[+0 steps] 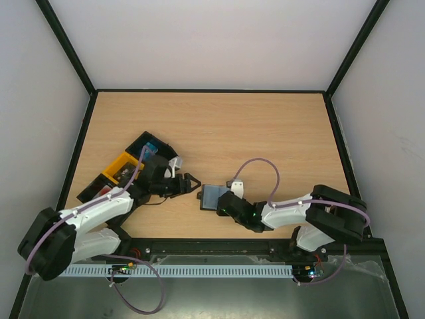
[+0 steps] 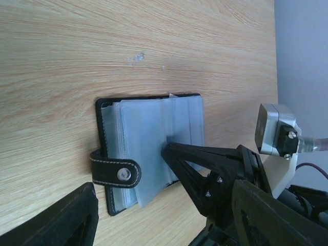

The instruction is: Take the credit cards out of the card holder

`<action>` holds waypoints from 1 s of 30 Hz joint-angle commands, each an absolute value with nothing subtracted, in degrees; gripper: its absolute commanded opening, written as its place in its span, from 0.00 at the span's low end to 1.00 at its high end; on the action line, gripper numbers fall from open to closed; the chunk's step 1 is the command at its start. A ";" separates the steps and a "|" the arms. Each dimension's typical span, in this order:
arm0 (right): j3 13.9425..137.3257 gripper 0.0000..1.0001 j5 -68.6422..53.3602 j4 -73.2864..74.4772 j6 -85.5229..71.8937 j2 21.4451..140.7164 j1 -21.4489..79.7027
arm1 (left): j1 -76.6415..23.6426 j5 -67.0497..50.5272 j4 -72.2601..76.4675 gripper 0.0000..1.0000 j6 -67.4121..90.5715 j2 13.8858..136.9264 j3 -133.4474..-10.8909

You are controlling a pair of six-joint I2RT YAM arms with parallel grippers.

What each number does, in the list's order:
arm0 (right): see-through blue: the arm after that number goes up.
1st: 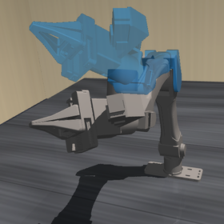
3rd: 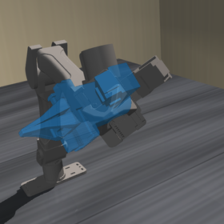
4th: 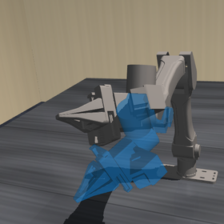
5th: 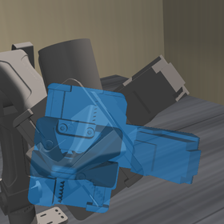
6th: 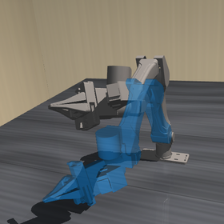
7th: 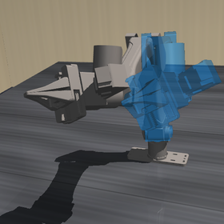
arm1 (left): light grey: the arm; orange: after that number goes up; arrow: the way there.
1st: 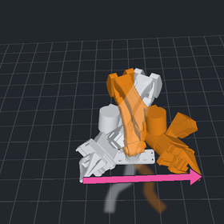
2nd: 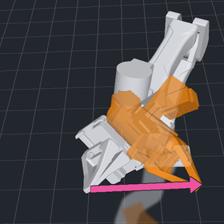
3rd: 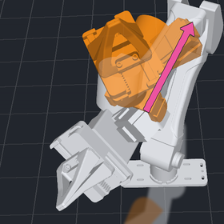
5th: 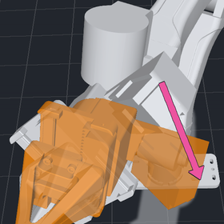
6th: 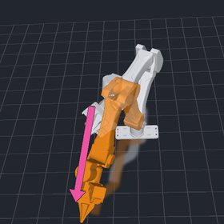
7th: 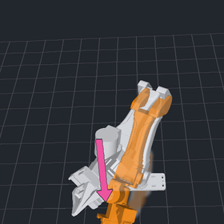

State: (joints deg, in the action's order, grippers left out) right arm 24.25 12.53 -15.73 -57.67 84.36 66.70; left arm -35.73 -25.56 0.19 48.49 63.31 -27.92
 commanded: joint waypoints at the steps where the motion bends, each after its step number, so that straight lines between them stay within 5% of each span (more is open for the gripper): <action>1: 19.39 0.02 13.09 -18.24 -60.44 81.84 66.45 | -36.84 -26.34 7.25 0.73 50.21 67.01 -28.08; 16: 15.08 0.02 12.42 -23.93 -62.16 79.92 66.48 | -39.49 -31.33 19.47 0.84 54.04 82.95 -34.06; 30: 15.01 0.02 11.79 -24.33 -62.36 80.11 66.38 | -43.48 -28.83 15.80 0.86 53.33 87.63 -36.32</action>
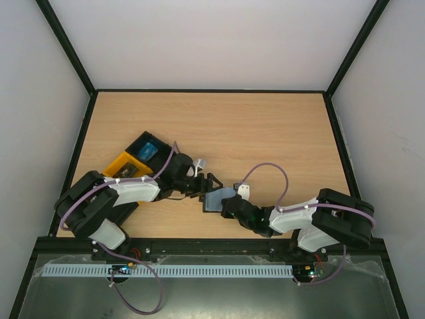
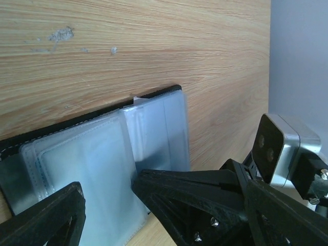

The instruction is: Take the credit cards out of the card holder

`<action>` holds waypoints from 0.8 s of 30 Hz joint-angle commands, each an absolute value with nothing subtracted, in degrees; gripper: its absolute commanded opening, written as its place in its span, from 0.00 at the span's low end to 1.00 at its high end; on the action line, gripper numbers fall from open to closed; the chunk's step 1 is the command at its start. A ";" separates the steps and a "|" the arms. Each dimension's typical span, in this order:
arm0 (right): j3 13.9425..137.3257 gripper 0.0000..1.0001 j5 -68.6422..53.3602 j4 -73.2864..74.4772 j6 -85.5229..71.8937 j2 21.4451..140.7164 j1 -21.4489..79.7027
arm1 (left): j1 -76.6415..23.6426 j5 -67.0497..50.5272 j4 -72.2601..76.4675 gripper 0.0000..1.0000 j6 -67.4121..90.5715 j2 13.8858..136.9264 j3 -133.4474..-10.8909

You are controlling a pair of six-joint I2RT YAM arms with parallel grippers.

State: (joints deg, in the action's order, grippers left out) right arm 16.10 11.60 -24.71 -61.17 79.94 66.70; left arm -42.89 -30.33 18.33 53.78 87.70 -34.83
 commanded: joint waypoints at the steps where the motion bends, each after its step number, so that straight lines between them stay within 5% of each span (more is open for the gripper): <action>1: 14.87 0.02 11.78 -24.46 -62.54 80.07 66.44 | -43.55 -28.06 14.95 0.86 53.27 87.24 -36.22; 24: 14.29 0.02 12.39 -24.35 -63.04 78.90 66.38 | -46.98 -23.72 12.84 0.91 60.26 81.73 -32.22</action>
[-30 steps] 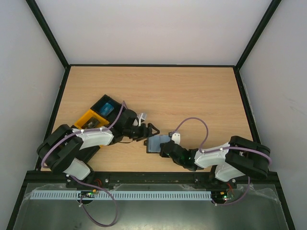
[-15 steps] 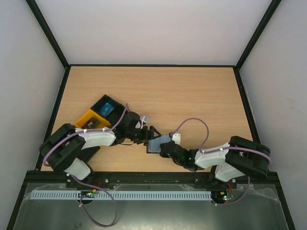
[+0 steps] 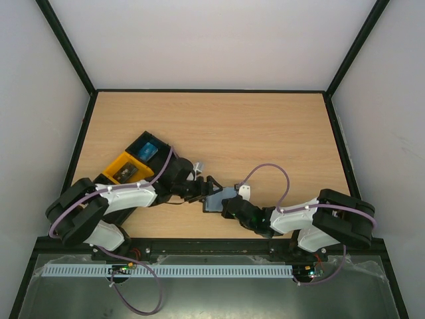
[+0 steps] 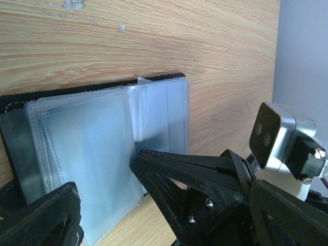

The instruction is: Take the credit cards out of the card holder

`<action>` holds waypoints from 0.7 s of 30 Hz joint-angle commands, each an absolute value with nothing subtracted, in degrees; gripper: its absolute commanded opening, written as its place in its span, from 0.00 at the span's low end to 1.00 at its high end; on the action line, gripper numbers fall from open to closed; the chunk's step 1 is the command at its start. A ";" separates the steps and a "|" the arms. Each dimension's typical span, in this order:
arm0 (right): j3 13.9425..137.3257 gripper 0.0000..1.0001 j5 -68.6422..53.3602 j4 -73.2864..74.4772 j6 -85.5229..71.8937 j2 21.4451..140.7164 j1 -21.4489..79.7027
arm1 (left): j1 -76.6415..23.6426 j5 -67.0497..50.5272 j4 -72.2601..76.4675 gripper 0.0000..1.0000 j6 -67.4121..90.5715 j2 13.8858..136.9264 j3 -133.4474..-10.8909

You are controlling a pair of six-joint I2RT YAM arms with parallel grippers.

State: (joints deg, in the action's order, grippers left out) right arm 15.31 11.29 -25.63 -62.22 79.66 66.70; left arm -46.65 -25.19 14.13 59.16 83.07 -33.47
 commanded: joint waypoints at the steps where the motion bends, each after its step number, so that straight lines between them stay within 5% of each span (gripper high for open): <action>1: 14.37 0.02 12.50 -24.28 -63.02 78.97 66.37 | -47.08 -23.80 12.83 0.91 60.37 82.00 -32.25; 21: 14.44 0.02 12.84 -23.64 -62.62 78.11 66.45 | -47.47 -17.17 -0.90 0.92 56.02 79.71 -34.48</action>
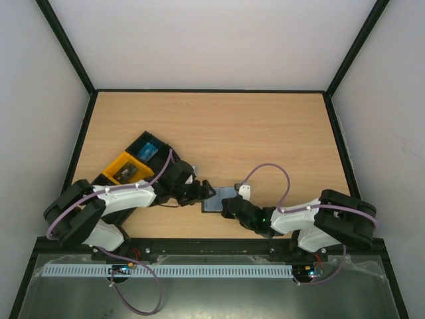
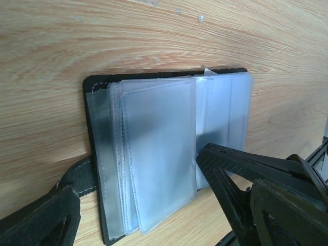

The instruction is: Take the credit cards out of the card holder

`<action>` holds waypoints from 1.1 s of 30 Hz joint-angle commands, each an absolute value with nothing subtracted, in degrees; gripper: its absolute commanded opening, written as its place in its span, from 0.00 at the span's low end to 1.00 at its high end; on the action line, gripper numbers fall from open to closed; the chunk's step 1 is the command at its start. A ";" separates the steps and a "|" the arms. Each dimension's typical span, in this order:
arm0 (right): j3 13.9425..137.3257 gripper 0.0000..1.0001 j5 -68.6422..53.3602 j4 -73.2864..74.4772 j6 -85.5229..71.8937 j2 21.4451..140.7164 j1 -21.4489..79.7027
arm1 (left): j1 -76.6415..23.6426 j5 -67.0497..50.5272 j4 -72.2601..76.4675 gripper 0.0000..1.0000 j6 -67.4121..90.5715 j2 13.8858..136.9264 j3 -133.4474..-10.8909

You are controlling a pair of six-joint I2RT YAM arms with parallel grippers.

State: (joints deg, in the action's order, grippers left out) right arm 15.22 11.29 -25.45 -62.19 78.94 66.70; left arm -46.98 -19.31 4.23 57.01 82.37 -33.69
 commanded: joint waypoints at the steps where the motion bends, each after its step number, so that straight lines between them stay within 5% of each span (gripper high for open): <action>1: 14.44 0.02 12.71 -23.76 -62.67 78.27 66.40 | -47.58 -17.64 -0.05 0.92 56.80 78.86 -34.39; 18: 14.12 0.02 11.53 -26.63 -63.45 79.68 66.40 | -48.55 -23.41 14.47 0.96 64.79 80.74 -32.69; 27: 17.47 0.20 7.77 -25.97 -65.28 81.70 66.43 | -49.08 -20.69 12.13 0.97 64.01 83.34 -32.98; 33: 20.50 0.20 8.50 -20.61 -65.57 85.13 66.49 | -49.08 -19.99 10.66 0.97 63.15 84.02 -32.73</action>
State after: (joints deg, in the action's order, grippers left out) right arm 18.63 7.75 -26.11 -64.55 82.54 66.70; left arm -48.86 -21.06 12.27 64.23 83.37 -33.01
